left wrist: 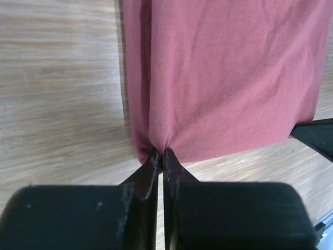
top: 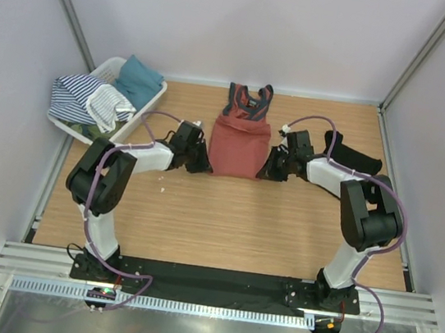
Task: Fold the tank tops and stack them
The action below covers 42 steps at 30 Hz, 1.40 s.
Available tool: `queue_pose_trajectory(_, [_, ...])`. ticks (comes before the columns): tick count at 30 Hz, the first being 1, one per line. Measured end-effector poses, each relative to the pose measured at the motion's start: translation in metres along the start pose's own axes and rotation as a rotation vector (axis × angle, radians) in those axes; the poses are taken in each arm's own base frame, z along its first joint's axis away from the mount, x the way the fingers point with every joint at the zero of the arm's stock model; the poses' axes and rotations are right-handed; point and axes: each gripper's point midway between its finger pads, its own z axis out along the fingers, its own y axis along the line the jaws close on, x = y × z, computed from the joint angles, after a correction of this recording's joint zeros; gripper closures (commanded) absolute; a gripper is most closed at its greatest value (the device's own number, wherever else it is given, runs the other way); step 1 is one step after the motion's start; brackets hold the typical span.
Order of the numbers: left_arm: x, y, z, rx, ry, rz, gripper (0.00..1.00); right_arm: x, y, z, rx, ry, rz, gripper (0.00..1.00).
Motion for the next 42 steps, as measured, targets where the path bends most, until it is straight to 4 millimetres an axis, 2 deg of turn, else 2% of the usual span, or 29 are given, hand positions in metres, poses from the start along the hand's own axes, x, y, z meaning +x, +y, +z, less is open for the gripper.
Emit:
queue_pose_trajectory(3, [0.010, 0.002, -0.004, -0.009, 0.001, 0.006, 1.00, 0.002, -0.001, -0.003, 0.007, 0.005, 0.003, 0.99])
queue_pose_trajectory(6, [0.030, 0.006, -0.014, -0.016, 0.010, 0.008, 1.00, 0.015, -0.001, -0.014, 0.018, 0.009, 0.000, 0.99])
queue_pose_trajectory(12, [0.089, 0.005, -0.045, -0.012, 0.035, 0.055, 1.00, 0.067, 0.003, -0.049, 0.024, 0.028, -0.031, 0.99])
queue_pose_trajectory(16, [0.122, 0.007, -0.064, 0.007, 0.043, 0.056, 1.00, 0.106, 0.007, -0.068, 0.033, 0.046, -0.048, 0.99])
queue_pose_trajectory(18, [0.137, 0.009, -0.074, 0.015, 0.044, 0.057, 1.00, 0.120, 0.011, -0.075, 0.031, 0.047, -0.060, 0.93])
queue_pose_trajectory(19, [0.143, 0.010, -0.077, 0.019, 0.045, 0.055, 0.99, 0.129, 0.013, -0.080, 0.029, 0.047, -0.060, 0.87])
queue_pose_trajectory(20, [0.149, 0.010, -0.082, 0.028, 0.046, 0.055, 0.94, 0.134, 0.014, -0.084, 0.023, 0.047, -0.062, 0.64])
queue_pose_trajectory(21, [0.154, 0.010, -0.086, 0.033, 0.047, 0.053, 0.86, 0.138, 0.015, -0.088, 0.024, 0.043, -0.054, 0.58])
queue_pose_trajectory(23, [0.159, 0.016, -0.090, 0.023, 0.043, 0.045, 0.69, 0.142, 0.009, -0.093, 0.044, 0.026, -0.050, 0.51])
queue_pose_trajectory(26, [0.157, 0.017, -0.096, 0.022, 0.025, 0.026, 0.54, 0.149, 0.000, -0.098, 0.070, 0.015, -0.032, 0.46])
queue_pose_trajectory(28, [0.156, 0.017, -0.099, 0.019, 0.016, 0.020, 0.47, 0.153, -0.003, -0.100, 0.072, 0.016, -0.025, 0.44])
queue_pose_trajectory(31, [0.156, 0.017, -0.104, 0.018, 0.006, 0.012, 0.42, 0.163, -0.004, -0.098, 0.051, 0.030, -0.006, 0.44])
queue_pose_trajectory(34, [0.157, 0.020, -0.105, 0.005, 0.006, 0.010, 0.40, 0.171, 0.000, -0.096, 0.019, 0.053, 0.014, 0.40])
queue_pose_trajectory(39, [0.157, 0.021, -0.105, -0.004, 0.005, 0.009, 0.42, 0.170, 0.021, -0.090, -0.075, 0.058, 0.028, 0.40])
queue_pose_trajectory(42, [0.157, 0.022, -0.103, -0.014, 0.007, 0.009, 0.55, 0.171, 0.028, -0.083, -0.100, 0.073, 0.031, 0.41])
